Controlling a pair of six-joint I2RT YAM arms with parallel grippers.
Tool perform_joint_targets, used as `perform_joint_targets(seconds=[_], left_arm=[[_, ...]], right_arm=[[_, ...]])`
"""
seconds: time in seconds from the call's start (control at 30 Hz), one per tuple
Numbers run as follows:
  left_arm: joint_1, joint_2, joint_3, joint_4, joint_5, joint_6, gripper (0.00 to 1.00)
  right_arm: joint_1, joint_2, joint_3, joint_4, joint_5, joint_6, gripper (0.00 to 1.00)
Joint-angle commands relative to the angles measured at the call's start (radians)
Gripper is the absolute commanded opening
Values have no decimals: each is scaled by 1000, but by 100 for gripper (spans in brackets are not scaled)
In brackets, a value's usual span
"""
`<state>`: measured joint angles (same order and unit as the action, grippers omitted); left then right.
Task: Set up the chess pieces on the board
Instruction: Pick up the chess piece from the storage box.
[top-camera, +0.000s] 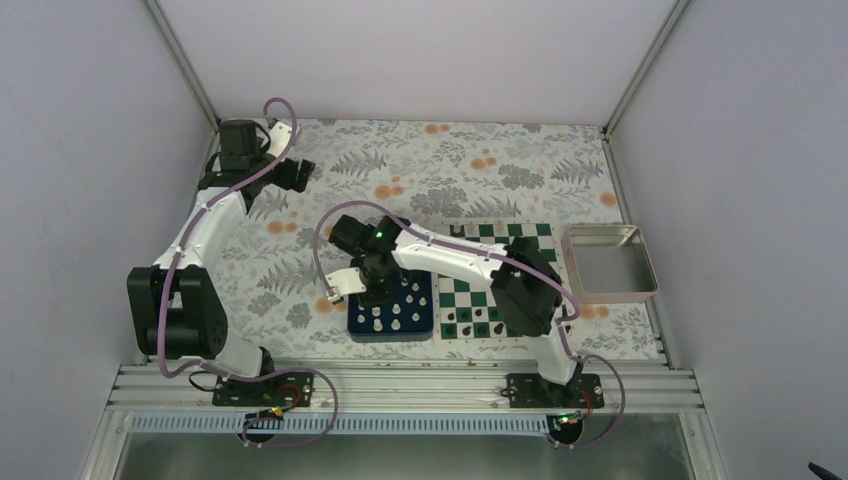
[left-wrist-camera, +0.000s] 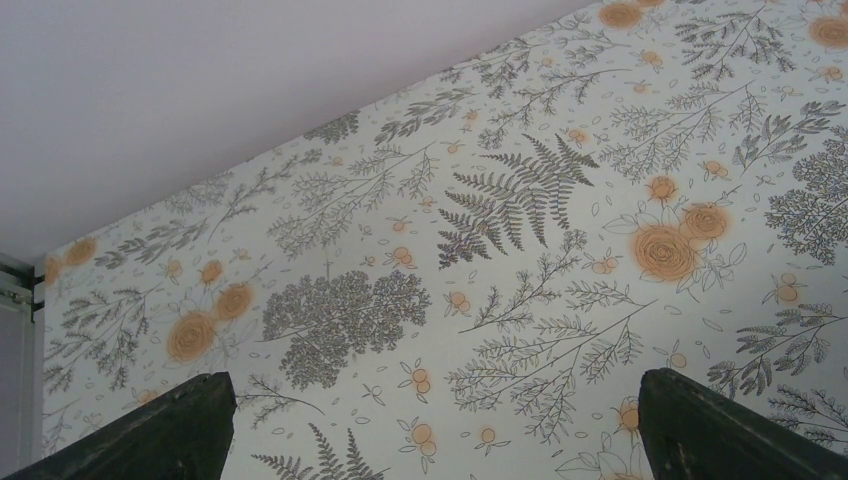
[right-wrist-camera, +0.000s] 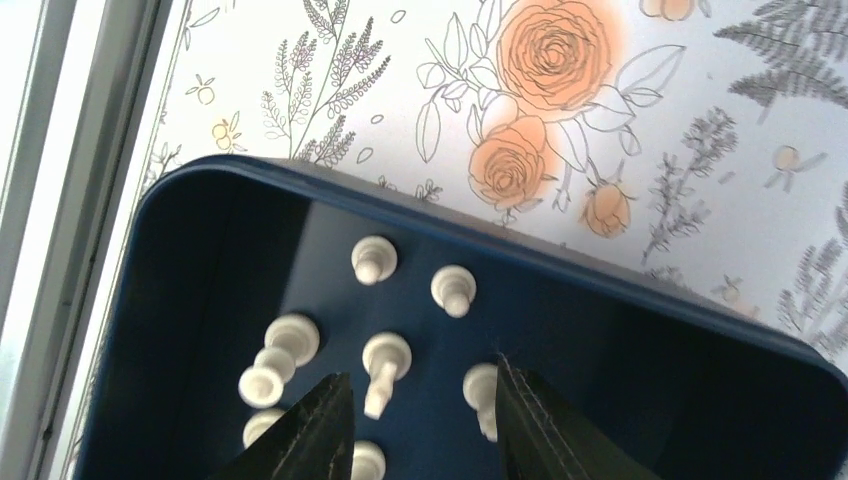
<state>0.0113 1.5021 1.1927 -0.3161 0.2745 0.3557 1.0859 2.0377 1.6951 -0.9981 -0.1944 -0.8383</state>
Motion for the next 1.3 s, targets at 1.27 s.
perform_joint_targets(seconds=[1.27], left_arm=[[22,-43,-24,12,50,18,100]], right_arm=[[-13,173,-8,121,-43,29,18]])
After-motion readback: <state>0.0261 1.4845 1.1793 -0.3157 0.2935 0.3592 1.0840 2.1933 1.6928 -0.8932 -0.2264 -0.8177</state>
